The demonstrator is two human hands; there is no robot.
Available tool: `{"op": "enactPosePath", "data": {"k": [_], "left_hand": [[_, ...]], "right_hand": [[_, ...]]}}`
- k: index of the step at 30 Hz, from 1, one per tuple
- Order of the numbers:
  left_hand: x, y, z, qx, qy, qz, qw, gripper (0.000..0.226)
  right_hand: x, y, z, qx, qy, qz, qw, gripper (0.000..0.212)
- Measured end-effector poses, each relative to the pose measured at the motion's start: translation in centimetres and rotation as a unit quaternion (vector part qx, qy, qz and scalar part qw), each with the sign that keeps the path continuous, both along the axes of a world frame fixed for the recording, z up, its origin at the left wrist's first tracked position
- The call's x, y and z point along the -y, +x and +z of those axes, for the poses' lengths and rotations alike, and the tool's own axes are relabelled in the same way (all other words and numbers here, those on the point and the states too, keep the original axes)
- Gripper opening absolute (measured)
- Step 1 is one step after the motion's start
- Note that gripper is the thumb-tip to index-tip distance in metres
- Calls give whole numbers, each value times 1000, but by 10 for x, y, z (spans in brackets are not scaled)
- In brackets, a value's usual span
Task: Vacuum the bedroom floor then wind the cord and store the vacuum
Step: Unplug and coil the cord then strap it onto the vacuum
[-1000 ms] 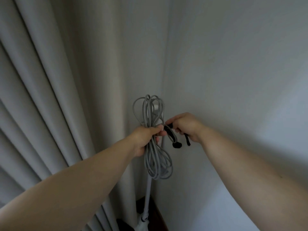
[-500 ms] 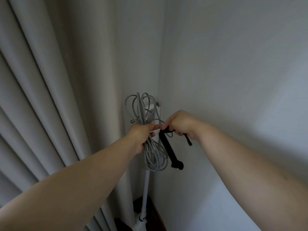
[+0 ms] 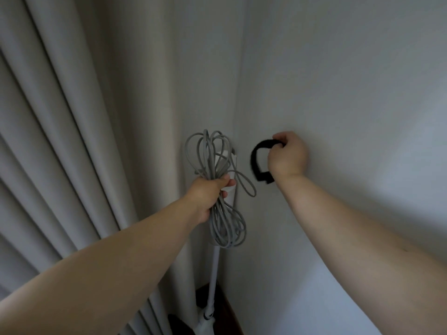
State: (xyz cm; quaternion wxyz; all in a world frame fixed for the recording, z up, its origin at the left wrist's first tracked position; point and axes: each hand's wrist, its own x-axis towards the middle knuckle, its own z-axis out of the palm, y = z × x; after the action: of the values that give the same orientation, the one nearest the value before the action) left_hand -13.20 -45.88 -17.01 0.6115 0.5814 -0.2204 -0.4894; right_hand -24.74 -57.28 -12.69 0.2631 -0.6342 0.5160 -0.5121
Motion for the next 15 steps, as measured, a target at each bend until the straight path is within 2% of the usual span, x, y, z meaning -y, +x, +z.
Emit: {"op": "enactPosePath", "data": {"k": [3, 5, 7, 10, 13, 15], "left_hand": [[-1, 2, -3, 23, 7, 11, 1000, 15], [-3, 4, -5, 41, 7, 12, 999, 18], [-4, 7, -6, 44, 0, -1, 999, 16], [-4, 7, -4, 25, -25, -13, 999, 10], [-4, 10, -2, 12, -41, 8, 999, 8], [-3, 15, -3, 4, -45, 18, 999, 8]], "right_hand": [[6, 9, 16, 54, -16, 5, 998, 20], [13, 14, 22, 48, -9, 39, 998, 14], [14, 19, 18, -3, 37, 110, 993, 25], [1, 25, -10, -148, 140, 218, 955, 27], [-13, 20, -20, -195, 231, 299, 905, 32], [-12, 15, -16, -210, 253, 344, 879, 39]]}}
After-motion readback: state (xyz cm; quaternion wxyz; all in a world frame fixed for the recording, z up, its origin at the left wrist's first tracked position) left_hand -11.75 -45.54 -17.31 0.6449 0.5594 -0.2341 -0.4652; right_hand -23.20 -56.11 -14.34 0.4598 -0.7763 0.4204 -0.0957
